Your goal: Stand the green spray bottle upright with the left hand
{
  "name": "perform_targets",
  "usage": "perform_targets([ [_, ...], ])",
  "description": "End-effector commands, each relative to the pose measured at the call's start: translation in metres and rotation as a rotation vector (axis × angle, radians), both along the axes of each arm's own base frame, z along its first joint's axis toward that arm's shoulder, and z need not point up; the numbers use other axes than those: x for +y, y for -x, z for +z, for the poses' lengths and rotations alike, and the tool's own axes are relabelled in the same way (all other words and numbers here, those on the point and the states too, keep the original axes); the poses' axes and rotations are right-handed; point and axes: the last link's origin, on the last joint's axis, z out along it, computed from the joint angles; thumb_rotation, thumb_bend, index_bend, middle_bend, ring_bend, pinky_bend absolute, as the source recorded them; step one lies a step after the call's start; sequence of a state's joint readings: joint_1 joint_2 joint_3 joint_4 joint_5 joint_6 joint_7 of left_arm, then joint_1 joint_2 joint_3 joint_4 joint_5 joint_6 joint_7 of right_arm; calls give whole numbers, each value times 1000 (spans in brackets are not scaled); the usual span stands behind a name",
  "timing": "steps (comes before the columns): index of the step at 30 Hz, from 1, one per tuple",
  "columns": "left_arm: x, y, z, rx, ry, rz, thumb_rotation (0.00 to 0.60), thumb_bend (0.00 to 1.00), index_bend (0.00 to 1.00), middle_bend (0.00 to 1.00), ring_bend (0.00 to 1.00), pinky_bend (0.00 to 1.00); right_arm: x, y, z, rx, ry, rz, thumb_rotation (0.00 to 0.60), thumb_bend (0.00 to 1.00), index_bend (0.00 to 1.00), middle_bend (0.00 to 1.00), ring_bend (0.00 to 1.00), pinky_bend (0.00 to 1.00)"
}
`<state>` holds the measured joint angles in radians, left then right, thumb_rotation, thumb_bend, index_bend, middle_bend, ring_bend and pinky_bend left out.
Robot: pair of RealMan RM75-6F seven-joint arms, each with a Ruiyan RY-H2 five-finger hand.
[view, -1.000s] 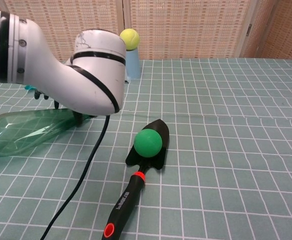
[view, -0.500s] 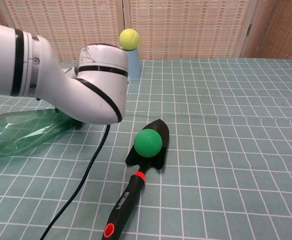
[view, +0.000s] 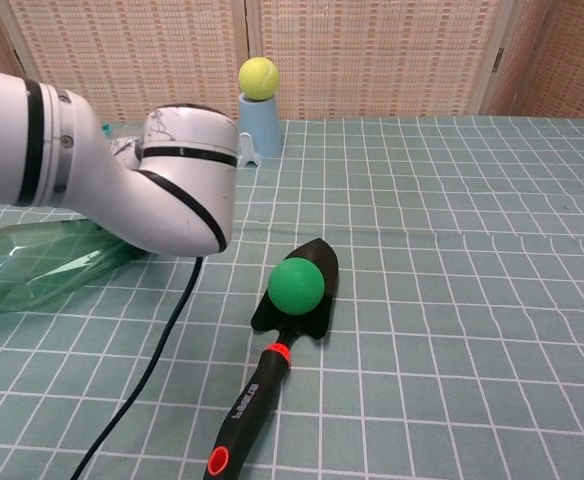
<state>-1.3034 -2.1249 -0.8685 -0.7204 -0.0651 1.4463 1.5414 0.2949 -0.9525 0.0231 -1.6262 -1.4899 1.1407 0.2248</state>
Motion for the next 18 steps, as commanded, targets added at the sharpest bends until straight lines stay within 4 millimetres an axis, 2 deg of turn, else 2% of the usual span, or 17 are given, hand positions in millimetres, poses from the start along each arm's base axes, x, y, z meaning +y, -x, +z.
perform_targets([
  [1, 0, 2, 1, 5, -1, 2, 600, 232, 411, 237, 66, 0, 1, 1, 0, -8, 2, 6, 600, 0, 75, 0, 0, 0],
  [12, 1, -1, 8, 33, -8, -29, 600, 281, 509, 291, 120, 0, 0, 1, 0, -34, 18, 28, 600, 0, 99, 0, 0, 0],
  [18, 9, -6, 26, 133, -22, -115, 600, 307, 573, 389, 195, 0, -1, 1, 1, -44, 27, 21, 600, 0, 99, 0, 0, 0],
])
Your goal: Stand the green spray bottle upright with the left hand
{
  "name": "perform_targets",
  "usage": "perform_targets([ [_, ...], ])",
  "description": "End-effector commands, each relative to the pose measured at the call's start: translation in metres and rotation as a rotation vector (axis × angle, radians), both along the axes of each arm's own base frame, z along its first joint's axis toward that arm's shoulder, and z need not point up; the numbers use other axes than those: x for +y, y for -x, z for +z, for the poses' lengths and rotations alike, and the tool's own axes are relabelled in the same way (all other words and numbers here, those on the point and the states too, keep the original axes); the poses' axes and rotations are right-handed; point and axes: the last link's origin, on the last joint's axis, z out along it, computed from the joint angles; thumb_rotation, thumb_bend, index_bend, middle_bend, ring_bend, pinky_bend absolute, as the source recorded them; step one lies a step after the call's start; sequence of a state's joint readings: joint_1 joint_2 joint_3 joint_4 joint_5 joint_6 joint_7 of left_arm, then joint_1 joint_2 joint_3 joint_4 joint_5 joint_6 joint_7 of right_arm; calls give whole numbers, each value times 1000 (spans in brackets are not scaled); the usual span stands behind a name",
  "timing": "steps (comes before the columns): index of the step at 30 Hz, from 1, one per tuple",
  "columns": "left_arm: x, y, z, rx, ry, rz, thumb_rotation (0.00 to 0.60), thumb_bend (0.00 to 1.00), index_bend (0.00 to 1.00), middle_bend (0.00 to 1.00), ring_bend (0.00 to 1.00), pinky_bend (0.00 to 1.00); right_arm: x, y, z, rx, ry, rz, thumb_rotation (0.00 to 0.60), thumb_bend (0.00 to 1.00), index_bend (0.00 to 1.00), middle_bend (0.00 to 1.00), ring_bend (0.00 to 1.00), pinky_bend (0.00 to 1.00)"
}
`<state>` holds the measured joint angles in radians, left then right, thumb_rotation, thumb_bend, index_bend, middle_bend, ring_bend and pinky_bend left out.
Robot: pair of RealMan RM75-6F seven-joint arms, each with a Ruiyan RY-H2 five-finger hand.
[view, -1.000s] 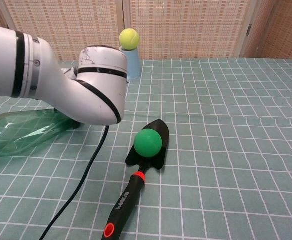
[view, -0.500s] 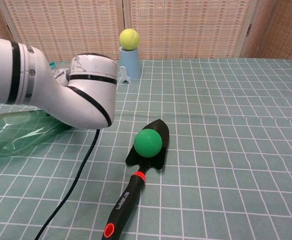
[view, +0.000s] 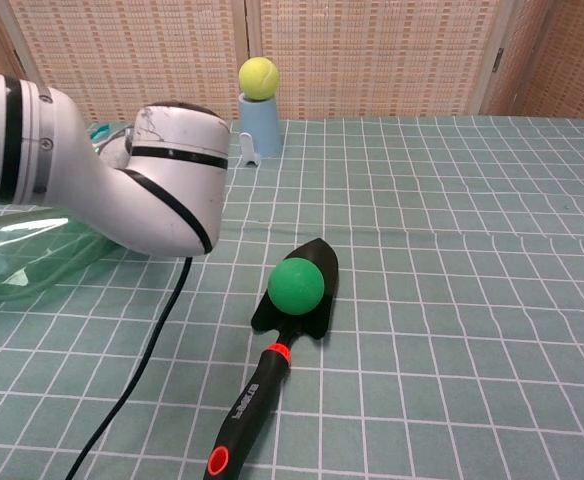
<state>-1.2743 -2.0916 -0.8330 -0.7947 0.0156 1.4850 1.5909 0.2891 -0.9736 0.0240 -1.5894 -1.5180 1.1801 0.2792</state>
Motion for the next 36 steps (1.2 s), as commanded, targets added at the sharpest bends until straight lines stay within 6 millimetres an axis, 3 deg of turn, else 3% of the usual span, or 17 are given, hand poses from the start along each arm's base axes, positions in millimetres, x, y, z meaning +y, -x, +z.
perform_targets([
  [1, 5, -2, 15, 42, -36, -53, 600, 314, 587, 420, 217, 0, -1, 0, 1, -10, 7, -4, 600, 0, 100, 0, 0, 0],
  [7, 9, 5, 54, 48, -138, -114, 600, 350, 691, 628, 359, 69, 2, -1, 0, -8, 9, 6, 600, 0, 99, 0, 0, 0],
  [12, 7, 8, 89, -7, -201, -162, 600, 354, 701, 648, 375, 85, 2, -2, 0, 0, 14, 11, 600, 0, 99, 0, 0, 0],
  [19, -2, 2, 143, -239, -326, -323, 600, 352, 700, 648, 377, 94, 3, -2, -1, 17, 20, 13, 600, 0, 96, 0, 0, 0],
  [26, -18, 25, 159, -560, -417, -379, 600, 353, 680, 635, 379, 63, 3, -2, -1, 36, 35, 11, 600, 0, 84, 0, 0, 0],
  [30, -20, 34, 161, -634, -448, -382, 600, 353, 661, 612, 374, 42, 2, -2, 0, 38, 43, 9, 600, 0, 79, 0, 0, 0],
  [32, -24, 56, 164, -788, -537, -368, 600, 353, 653, 602, 366, 35, 3, -2, -1, 58, 50, 16, 600, 0, 77, 0, 0, 0],
  [36, -24, 68, 175, -939, -624, -449, 600, 352, 650, 599, 360, 30, 4, -3, -2, 77, 59, 15, 600, 0, 46, 0, 0, 0],
])
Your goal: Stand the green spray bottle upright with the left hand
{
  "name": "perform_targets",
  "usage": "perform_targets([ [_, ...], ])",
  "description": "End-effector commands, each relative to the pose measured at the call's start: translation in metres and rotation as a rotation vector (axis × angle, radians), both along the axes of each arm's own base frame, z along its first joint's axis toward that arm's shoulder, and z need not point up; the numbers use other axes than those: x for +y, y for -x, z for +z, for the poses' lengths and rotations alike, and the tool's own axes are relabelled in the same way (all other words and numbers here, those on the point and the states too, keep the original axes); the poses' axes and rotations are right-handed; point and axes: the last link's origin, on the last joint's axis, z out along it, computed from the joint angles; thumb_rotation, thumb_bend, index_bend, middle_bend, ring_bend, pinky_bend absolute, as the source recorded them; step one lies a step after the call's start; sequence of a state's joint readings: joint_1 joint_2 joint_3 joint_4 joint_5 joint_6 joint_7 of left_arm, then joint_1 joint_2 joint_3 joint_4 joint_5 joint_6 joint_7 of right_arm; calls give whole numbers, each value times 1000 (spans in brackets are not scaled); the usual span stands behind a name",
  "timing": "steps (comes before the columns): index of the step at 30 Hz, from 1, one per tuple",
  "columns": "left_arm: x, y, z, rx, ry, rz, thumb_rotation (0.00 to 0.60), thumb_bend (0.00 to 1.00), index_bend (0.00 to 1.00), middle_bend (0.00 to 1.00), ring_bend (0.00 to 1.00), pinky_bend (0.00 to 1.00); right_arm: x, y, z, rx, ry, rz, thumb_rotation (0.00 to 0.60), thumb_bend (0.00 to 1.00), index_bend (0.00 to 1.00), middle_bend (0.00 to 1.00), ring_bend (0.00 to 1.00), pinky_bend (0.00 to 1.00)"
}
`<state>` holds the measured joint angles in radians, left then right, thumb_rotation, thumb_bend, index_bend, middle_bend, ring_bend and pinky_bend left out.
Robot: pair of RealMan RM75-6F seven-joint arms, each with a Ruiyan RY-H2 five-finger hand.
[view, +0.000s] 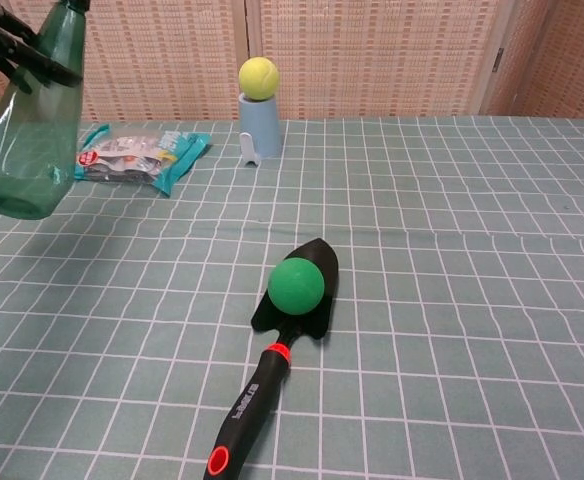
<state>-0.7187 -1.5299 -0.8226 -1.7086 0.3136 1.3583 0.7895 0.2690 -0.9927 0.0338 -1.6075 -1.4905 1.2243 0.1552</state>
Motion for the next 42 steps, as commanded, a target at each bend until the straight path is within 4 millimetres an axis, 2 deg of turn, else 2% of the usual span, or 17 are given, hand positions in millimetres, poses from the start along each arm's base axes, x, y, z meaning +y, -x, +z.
perform_targets([
  [1, -5, 21, 19, -246, -129, -113, 600, 349, 650, 599, 357, 25, 1, -1, -1, 11, 8, -2, 600, 0, 39, 0, 0, 0],
  [6, -14, 24, 20, -385, -223, -201, 600, 344, 645, 583, 345, 11, 1, 0, -1, 17, 12, -8, 600, 0, 23, 0, 0, 0],
  [12, -18, 39, -4, -464, -301, -263, 600, 343, 614, 542, 326, 0, 0, -1, -3, -2, 29, -9, 600, 0, 0, 0, 0, 0],
  [17, -24, 62, -34, -421, -322, -298, 600, 342, 602, 522, 311, 0, -1, 0, -3, -5, 42, -17, 600, 0, 0, 0, 0, 0],
  [21, -27, 77, -50, -400, -329, -313, 600, 337, 586, 505, 300, 0, -1, 0, -4, -2, 43, -23, 600, 0, 0, 0, 0, 0],
  [29, -28, 97, -61, -420, -364, -314, 600, 289, 569, 478, 268, 0, -1, 2, -5, 1, 33, -35, 600, 0, 0, 0, 0, 0],
  [35, -31, 107, -75, -414, -307, -274, 600, 287, 565, 472, 265, 0, -2, 0, -7, 2, 34, -27, 600, 0, 0, 0, 0, 0],
  [42, -34, 110, -85, -370, -265, -275, 600, 287, 563, 470, 264, 0, -2, -1, -10, 7, 28, -22, 600, 0, 0, 0, 0, 0],
])
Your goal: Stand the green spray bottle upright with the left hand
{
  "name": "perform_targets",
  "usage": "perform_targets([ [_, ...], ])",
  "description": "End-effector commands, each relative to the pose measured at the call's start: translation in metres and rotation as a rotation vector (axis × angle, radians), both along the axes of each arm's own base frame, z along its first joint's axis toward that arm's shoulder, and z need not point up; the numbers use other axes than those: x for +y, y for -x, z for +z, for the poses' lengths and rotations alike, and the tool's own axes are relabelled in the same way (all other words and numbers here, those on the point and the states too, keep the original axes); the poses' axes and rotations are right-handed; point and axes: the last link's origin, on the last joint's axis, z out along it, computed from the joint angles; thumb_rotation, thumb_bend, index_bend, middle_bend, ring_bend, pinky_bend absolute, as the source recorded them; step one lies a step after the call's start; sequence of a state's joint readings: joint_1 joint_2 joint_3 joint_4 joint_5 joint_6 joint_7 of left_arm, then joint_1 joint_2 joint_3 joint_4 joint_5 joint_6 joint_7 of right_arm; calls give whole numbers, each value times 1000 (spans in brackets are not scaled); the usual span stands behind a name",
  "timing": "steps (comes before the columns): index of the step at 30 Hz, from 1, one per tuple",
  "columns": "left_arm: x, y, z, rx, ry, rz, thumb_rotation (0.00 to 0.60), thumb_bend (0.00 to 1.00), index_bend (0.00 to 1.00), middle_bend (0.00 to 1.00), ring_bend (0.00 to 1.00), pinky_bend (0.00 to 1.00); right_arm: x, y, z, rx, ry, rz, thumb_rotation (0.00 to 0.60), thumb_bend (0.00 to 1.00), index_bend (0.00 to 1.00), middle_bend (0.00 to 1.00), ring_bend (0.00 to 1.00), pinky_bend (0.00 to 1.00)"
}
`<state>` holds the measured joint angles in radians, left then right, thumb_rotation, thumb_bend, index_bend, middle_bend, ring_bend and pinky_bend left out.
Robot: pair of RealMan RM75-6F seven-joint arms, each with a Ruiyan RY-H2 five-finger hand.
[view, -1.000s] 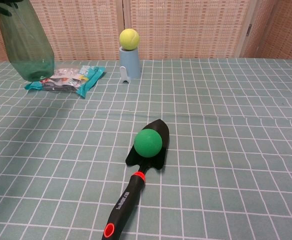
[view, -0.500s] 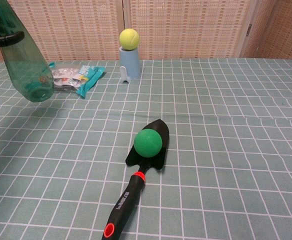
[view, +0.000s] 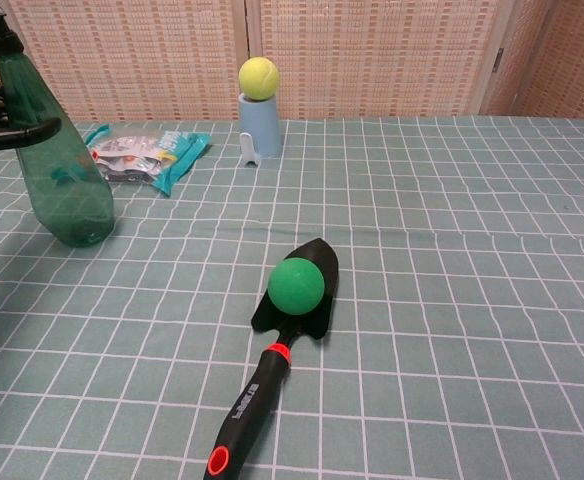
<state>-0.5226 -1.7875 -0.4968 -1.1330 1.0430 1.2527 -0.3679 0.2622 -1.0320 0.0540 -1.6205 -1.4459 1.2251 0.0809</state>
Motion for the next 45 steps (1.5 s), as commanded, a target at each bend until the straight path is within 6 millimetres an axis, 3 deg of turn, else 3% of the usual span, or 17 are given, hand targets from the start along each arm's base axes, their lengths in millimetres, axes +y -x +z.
perform_targets([
  [1, -2, 0, -4, 34, 9, -13, 600, 287, 563, 468, 264, 0, 0, 1, 0, -4, 2, -6, 600, 0, 0, 0, 0, 0],
  [5, -5, 0, -8, 39, 13, -25, 600, 284, 549, 452, 258, 0, -1, 1, 1, -2, 3, -9, 600, 0, 0, 0, 0, 0],
  [8, -6, -1, -9, 50, 15, -48, 600, 257, 477, 408, 238, 0, -1, 1, 1, -6, 6, -11, 600, 0, 0, 0, 0, 0],
  [14, -7, -2, -8, 47, 16, -69, 600, 214, 280, 302, 168, 0, -1, 1, 1, -10, 8, -10, 600, 0, 0, 0, 0, 0],
  [17, -7, 0, -9, 44, 33, -68, 600, 191, 67, 160, 77, 0, 0, 2, 1, -10, 8, -12, 600, 0, 0, 0, 0, 0],
  [19, -7, 2, -10, 37, 49, -65, 600, 179, 2, 63, 29, 0, 0, 2, 2, -11, 9, -11, 600, 0, 0, 0, 0, 0],
  [22, -7, 5, -10, 35, 60, -53, 600, 168, 0, 0, 1, 0, 0, 2, 2, -11, 9, -11, 600, 0, 0, 0, 0, 0],
  [33, -12, 15, 3, 25, 60, -49, 600, 129, 0, 0, 0, 0, 0, 1, 2, -19, 9, -8, 600, 0, 0, 0, 0, 0],
  [39, -33, 28, 21, 41, 31, -11, 600, 128, 0, 0, 0, 0, 0, -1, 3, -31, 6, 5, 600, 0, 0, 0, 0, 0],
  [45, -62, 44, 60, 103, -37, 46, 600, 140, 0, 0, 0, 0, 2, -4, 4, -46, -3, 30, 600, 0, 0, 0, 0, 0],
])
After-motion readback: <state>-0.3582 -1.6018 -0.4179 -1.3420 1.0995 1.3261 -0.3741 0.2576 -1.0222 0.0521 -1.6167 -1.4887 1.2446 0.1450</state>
